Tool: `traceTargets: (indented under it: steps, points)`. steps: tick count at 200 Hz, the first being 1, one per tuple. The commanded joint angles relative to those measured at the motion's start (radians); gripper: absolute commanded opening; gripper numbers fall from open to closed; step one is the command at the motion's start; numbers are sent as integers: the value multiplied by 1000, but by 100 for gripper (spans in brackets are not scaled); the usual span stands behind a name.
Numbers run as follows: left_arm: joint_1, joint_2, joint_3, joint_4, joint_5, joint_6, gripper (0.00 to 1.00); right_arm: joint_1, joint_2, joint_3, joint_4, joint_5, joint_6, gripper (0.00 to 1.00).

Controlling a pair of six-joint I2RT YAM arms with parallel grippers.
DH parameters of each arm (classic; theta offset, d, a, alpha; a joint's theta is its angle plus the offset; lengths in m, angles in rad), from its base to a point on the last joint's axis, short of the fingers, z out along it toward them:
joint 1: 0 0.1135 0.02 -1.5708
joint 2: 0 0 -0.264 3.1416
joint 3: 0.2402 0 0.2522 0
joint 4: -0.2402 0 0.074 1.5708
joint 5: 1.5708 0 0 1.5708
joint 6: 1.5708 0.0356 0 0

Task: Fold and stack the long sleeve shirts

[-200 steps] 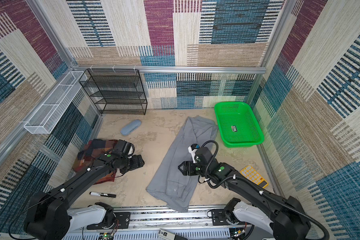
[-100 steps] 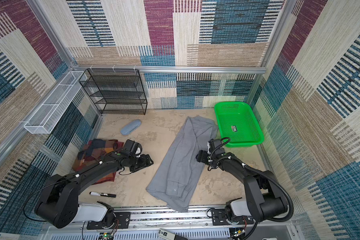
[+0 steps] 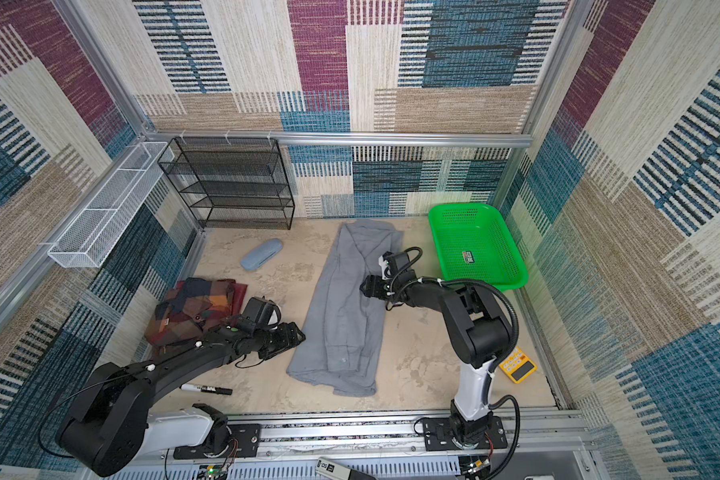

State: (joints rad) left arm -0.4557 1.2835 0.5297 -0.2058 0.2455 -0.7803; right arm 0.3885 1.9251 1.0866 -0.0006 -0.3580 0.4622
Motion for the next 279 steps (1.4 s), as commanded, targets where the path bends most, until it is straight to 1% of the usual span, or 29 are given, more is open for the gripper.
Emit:
traceTargets:
  steps: [1, 10, 20, 28, 38, 58, 67, 72, 83, 105, 118, 133, 152, 172, 180, 192, 204, 217, 239, 262, 270, 279]
  points:
    - [-21, -26, -46, -22, -1, -77, 78, 25, 87, 99, -106, 6, -30, 75]
    - [-37, -48, -58, -22, -13, -93, 78, 27, 98, 114, -121, 38, -28, 75]
    - [-61, -74, -71, -19, -24, -111, 78, 26, 77, 98, -127, 84, -25, 77]
    - [-81, -99, -89, -8, -37, -132, 78, 27, 44, 75, -119, 126, -26, 80]
    - [-109, -133, -120, 23, -50, -164, 78, 27, 1, 39, -104, 151, -44, 82]
    - [-165, -189, -177, 98, -74, -245, 78, 27, -93, 8, -159, 223, -75, 89]
    - [-195, -205, -193, 123, -90, -275, 77, 27, -139, -15, -179, 235, -76, 91]
    - [-209, -213, -198, 132, -95, -284, 78, 27, -165, -32, -184, 231, -74, 92]
    - [-228, -231, -190, 111, -109, -285, 77, 26, -229, -82, -183, 180, -61, 94]
    - [-233, -303, -135, -42, -168, -244, 77, 31, -352, -215, -142, 15, -25, 94]
    - [-233, -353, -108, -99, -206, -216, 78, 54, -429, -297, -118, -15, -6, 93]
    - [-233, -373, -75, -151, -223, -209, 78, 88, -499, -358, -112, -37, -3, 91]
    - [-233, -324, -32, -149, -175, -218, 77, 116, -569, -406, -87, -73, 21, 89]
    - [-241, -205, 23, -121, -86, -238, 66, 119, -617, -451, -46, -123, 59, 87]
    - [-251, -158, 43, -110, -66, -241, 61, 120, -627, -460, -46, -124, 65, 87]
    - [-272, -100, 76, -111, -62, -252, 59, 119, -641, -464, -61, -113, 61, 87]
    - [-290, -54, 102, -98, -70, -250, 53, 120, -661, -468, -70, -100, 57, 87]
    - [-306, -20, 129, -85, -93, -255, 52, 120, -685, -478, -67, -97, 53, 86]
    - [-323, 40, 163, -62, -94, -266, 51, 119, -711, -481, -79, -92, 40, 86]
    - [-337, 103, 180, -31, -91, -269, 41, 119, -738, -483, -86, -91, 34, 86]
    - [-339, 121, 184, -27, -88, -269, 34, 120, -749, -482, -91, -94, 32, 86]
    - [-340, 136, 190, -31, -90, -267, 28, 119, -759, -479, -101, -94, 29, 86]
